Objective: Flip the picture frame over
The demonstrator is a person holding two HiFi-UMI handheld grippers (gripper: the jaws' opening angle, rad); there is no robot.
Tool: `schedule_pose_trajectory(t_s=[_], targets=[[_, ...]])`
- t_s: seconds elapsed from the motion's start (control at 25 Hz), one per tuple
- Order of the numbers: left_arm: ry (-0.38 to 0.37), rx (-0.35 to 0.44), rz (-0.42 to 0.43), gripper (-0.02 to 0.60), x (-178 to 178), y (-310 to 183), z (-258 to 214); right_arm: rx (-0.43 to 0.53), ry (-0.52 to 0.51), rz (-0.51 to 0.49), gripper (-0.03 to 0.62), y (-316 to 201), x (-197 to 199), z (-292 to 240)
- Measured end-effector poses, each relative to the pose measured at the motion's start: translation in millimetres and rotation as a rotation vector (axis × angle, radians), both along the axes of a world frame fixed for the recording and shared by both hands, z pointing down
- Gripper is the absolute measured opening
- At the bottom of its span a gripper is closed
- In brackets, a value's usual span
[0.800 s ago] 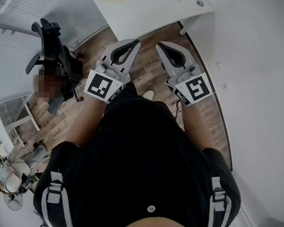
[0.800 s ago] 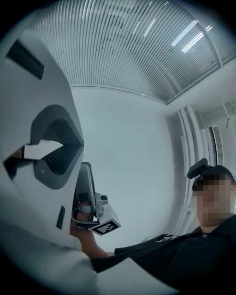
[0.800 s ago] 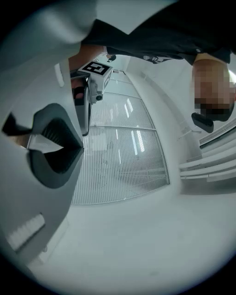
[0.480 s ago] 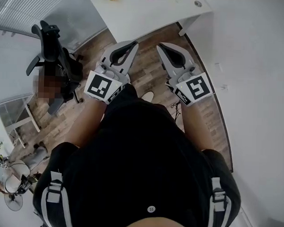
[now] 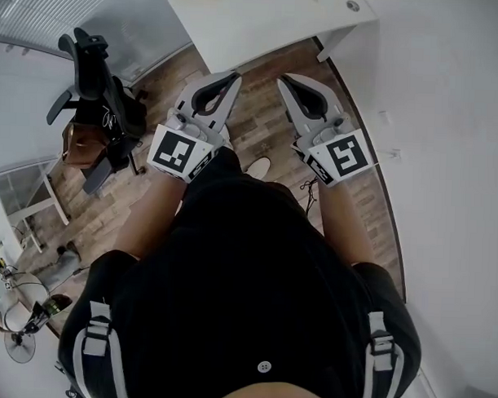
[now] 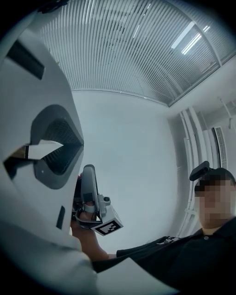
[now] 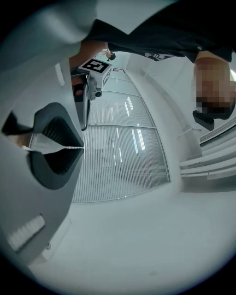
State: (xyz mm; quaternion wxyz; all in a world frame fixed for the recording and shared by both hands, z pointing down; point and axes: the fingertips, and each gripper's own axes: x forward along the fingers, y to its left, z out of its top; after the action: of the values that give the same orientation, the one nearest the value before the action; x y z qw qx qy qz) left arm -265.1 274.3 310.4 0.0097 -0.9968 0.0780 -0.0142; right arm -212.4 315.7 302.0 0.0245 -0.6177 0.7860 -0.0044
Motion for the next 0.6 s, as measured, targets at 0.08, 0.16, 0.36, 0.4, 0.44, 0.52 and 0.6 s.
schedule_pose_trajectory(t_s=[0.08, 0.16, 0.36, 0.4, 0.44, 0.52, 0.6], targets=[[0.002, 0.000, -0.001, 0.002, -1.9, 2.4, 0.7, -0.003, 0.009, 0.002, 0.046, 1.4, -2.2, 0.7], [0.005, -0.002, 0.000, 0.002, -2.9, 4.6, 0.9, -0.004, 0.013, 0.005, 0.074, 2.5, -3.5, 1.0], [0.005, 0.001, 0.005, 0.002, -2.7, 5.9, -1.8, -0.008, 0.017, 0.024, 0.157, 2.7, -3.0, -0.7], [0.004, 0.003, 0.005, 0.002, -1.8, 5.6, -2.0, -0.009, 0.014, 0.026, 0.172, 2.2, -1.9, -0.9], [0.004, 0.004, 0.006, 0.002, -0.5, 5.1, -2.3, -0.009, 0.011, 0.027, 0.188, 1.4, -0.5, -1.0], [0.007, 0.005, 0.013, 0.002, 2.5, 4.5, -3.3, -0.011, 0.008, 0.029, 0.227, -0.7, 2.5, -1.0], [0.013, 0.006, 0.026, 0.002, 5.3, 4.2, -4.5, -0.012, 0.010, 0.035, 0.261, -3.9, 5.3, -1.0]])
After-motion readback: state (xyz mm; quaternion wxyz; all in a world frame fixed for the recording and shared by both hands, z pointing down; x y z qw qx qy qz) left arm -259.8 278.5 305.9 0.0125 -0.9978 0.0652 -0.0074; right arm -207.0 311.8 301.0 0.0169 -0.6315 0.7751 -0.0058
